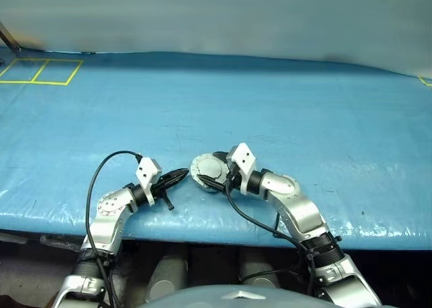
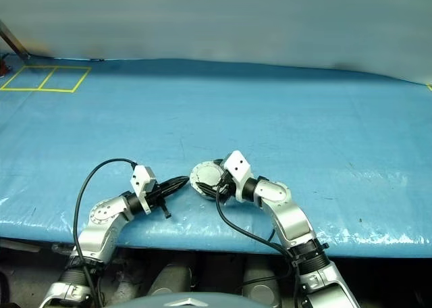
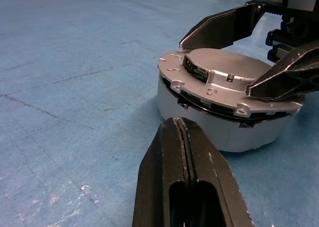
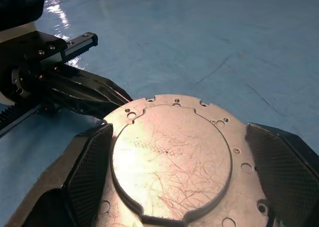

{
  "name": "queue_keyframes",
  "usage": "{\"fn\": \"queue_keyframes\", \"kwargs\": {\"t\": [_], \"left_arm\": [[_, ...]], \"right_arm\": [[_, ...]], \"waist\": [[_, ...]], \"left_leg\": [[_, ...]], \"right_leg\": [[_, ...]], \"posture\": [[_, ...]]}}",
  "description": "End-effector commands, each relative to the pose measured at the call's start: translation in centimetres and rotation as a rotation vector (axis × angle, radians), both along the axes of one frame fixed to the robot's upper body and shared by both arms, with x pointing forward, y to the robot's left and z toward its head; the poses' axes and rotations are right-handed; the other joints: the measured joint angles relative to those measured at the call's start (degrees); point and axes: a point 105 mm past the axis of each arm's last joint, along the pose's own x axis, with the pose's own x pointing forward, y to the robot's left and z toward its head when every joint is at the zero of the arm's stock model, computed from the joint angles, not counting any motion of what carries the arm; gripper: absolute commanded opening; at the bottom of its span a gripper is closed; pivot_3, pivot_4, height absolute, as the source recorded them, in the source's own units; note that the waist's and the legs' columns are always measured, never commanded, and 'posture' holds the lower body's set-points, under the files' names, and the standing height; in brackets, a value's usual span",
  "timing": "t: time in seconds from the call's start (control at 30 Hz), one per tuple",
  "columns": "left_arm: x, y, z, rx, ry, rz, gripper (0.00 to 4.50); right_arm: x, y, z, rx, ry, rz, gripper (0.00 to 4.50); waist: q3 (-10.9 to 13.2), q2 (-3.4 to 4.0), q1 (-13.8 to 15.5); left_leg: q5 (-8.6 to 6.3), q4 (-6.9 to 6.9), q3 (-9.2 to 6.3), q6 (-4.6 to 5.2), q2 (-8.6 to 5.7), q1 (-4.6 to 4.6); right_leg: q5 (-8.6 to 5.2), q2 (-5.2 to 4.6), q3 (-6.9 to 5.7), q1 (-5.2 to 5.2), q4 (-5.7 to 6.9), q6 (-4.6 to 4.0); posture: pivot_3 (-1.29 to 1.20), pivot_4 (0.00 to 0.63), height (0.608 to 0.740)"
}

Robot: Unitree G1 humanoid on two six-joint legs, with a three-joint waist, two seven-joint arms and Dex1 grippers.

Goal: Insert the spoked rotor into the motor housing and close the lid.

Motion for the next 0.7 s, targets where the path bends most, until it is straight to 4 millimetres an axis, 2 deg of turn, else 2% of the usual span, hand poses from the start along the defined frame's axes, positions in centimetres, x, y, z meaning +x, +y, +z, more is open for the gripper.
{"fn": "queue_keyframes", "kwargs": {"t": [0.03,0.33,0.4,0.5,0.57,0.6,0.7], "left_arm": [[0.0,-0.1,0.4,-0.002,-0.023,-0.004,0.00],[0.1,0.1,0.3,0.004,-0.023,0.004,0.00],[0.1,0.0,0.3,0.004,-0.024,0.005,0.00],[0.2,0.0,0.3,0.003,-0.028,0.007,0.00],[0.2,0.0,0.3,0.003,-0.029,0.008,0.00],[0.2,0.0,0.3,0.003,-0.029,0.009,0.00],[0.2,0.1,0.2,0.004,-0.026,0.012,0.00]], "right_arm": [[-0.1,0.0,0.1,-0.005,-0.020,0.006,4.48],[-0.2,-0.1,2.4,0.041,-0.063,0.049,4.48],[-0.3,0.0,2.3,0.040,-0.053,0.054,4.48],[-0.3,-0.1,1.4,0.002,-0.047,0.049,3.90],[-0.3,-0.2,1.2,-0.010,-0.047,0.044,3.18],[-0.3,-0.3,1.1,-0.014,-0.047,0.042,2.97],[-0.2,-0.4,1.0,-0.022,-0.047,0.039,2.97]], "waist": [[0.00,0.00,-0.01],[0.00,0.00,-0.03],[0.00,0.00,-0.09],[0.00,0.00,-0.09],[0.00,0.00,-0.08],[0.00,0.00,-0.08],[0.00,0.00,-0.06]], "left_leg": [[0.00,0.00,0.00,0.00,0.00,0.00],[0.00,0.00,0.00,0.00,0.00,-0.01],[0.00,0.00,0.00,0.00,0.01,-0.01],[0.00,0.00,0.00,0.00,0.01,-0.01],[0.00,0.00,0.00,0.00,0.00,-0.01],[0.00,0.00,0.00,0.00,0.00,-0.01],[0.00,0.01,0.00,0.00,0.01,0.00]], "right_leg": [[0.00,0.00,0.00,0.00,0.00,0.00],[0.00,0.00,0.00,0.00,0.00,0.00],[0.01,0.01,0.00,0.00,0.00,0.01],[0.01,0.01,0.00,0.00,0.00,0.02],[0.02,0.01,0.00,-0.01,0.00,0.03],[0.03,0.01,0.00,-0.01,0.00,0.05],[0.09,0.01,0.00,0.01,0.01,0.15]], "posture": [[0.00,0.150,0.740],[0.00,0.150,0.740],[0.00,0.150,0.740],[0.00,0.150,0.740],[0.00,0.150,0.740],[0.00,0.150,0.740],[0.00,0.150,0.740]]}}
